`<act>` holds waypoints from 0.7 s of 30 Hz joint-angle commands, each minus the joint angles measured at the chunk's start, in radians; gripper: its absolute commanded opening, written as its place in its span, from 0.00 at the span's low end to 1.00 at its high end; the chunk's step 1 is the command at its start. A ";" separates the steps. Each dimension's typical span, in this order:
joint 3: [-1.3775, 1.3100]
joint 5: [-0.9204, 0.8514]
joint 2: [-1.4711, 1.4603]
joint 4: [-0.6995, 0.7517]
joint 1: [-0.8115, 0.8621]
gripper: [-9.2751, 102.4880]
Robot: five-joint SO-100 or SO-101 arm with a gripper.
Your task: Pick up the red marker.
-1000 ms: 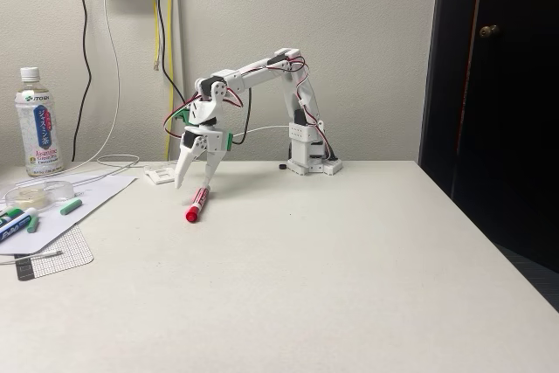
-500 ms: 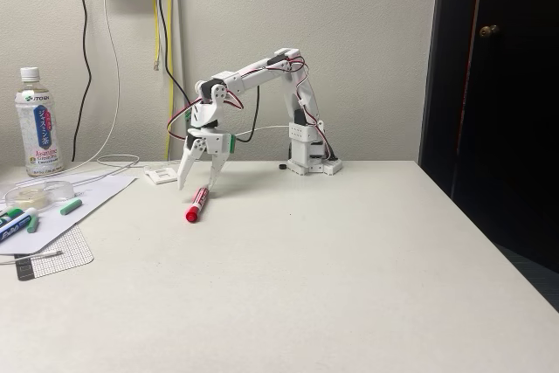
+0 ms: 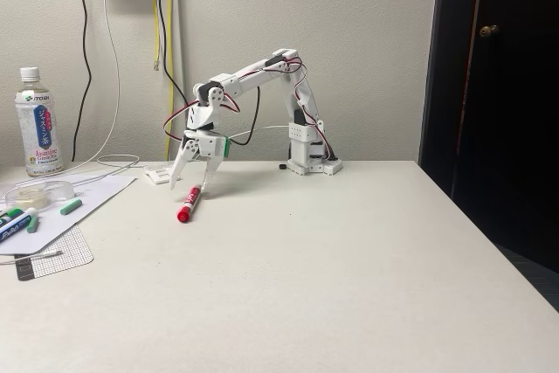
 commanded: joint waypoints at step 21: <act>0.003 0.057 -0.103 -0.031 0.005 0.30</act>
